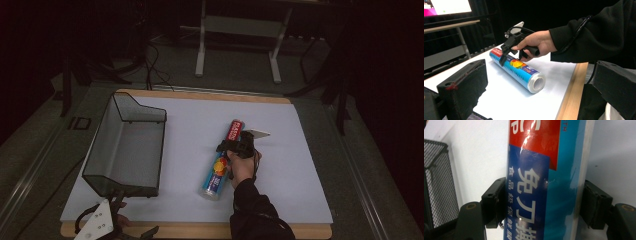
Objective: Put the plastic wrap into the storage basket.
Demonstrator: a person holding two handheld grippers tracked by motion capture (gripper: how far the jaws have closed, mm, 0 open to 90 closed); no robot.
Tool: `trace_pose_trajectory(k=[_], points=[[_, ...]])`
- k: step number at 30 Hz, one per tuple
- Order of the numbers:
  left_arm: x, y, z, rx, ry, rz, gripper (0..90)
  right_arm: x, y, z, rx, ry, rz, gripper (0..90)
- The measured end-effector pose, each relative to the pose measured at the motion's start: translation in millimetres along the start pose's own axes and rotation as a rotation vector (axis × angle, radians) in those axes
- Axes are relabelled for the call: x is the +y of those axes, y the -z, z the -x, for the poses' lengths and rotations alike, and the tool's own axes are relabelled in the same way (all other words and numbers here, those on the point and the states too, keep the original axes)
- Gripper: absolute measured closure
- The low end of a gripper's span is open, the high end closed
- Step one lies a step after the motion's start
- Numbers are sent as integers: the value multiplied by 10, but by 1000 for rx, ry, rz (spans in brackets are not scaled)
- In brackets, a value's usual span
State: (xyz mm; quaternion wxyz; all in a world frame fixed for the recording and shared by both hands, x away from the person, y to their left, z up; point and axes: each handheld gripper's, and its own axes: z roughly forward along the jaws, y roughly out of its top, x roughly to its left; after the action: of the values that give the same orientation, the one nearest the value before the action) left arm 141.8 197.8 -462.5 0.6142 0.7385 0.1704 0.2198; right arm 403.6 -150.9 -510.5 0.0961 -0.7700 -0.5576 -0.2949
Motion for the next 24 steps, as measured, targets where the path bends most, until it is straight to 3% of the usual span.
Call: trace_pose_trajectory(k=[10,20,24], points=[[0,-3,2,-4,-1,0,6,4,59,-152,61,67,-26,316],[-2,-8,2,-6,-1,-3,6,-18,195,-455,126,235,-16,317],[-2,0,2,-4,-1,-1,6,-11,281,-573,173,262,-11,317]])
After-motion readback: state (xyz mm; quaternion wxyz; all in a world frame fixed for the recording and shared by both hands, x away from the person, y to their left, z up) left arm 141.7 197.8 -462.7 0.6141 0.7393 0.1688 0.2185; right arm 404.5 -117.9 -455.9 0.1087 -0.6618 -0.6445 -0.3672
